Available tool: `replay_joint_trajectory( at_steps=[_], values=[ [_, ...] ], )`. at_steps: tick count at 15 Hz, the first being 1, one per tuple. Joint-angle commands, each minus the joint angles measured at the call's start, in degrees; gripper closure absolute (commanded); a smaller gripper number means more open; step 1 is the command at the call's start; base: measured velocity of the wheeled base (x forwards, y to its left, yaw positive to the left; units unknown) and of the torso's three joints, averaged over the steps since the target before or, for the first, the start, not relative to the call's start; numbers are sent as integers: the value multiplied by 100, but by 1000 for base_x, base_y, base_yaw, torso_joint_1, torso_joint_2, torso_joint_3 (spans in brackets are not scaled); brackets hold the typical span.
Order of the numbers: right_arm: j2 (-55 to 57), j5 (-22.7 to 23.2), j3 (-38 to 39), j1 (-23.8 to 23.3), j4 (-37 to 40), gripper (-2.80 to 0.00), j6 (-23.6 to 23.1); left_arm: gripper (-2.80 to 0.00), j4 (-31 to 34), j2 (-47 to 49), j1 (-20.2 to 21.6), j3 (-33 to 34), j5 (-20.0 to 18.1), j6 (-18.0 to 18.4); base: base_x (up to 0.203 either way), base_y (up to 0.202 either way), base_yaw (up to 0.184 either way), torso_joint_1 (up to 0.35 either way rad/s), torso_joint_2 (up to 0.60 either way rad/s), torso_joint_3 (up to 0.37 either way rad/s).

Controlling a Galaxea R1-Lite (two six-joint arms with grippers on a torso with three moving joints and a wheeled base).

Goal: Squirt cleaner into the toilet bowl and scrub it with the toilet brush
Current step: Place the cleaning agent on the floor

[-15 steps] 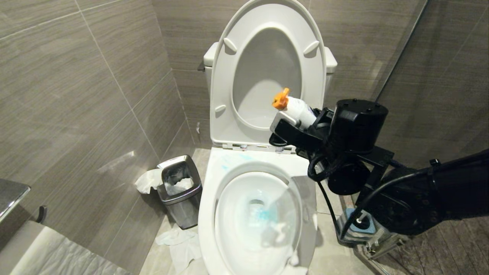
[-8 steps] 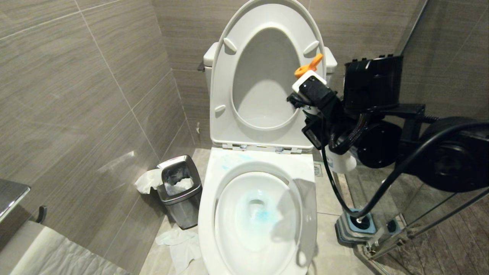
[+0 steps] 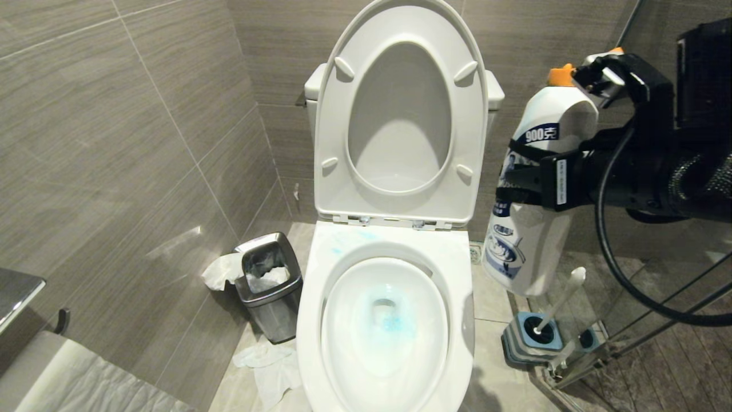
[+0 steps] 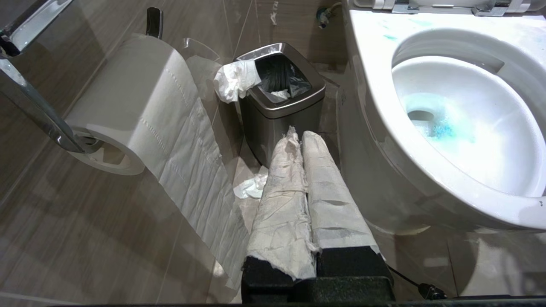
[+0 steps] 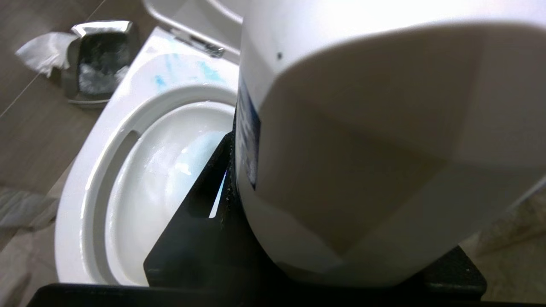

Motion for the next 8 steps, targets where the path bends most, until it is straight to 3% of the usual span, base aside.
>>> replay_joint_trajectory(
  at_steps=[1,3,8],
  values=[
    [-483,-90,422,-351,-439,0,10,0,-2,7,-5,1,0,1,0,0,0,0,0,0],
    [-600,-175,659,-618,-793,0,-8,0,-2,7,-4,1,0,1,0,0,0,0,0,0],
    [-831,-179,1012,-1066,-826,0,12,0,-2,7,4,1,0,1,0,0,0,0,0,0]
  ],
)
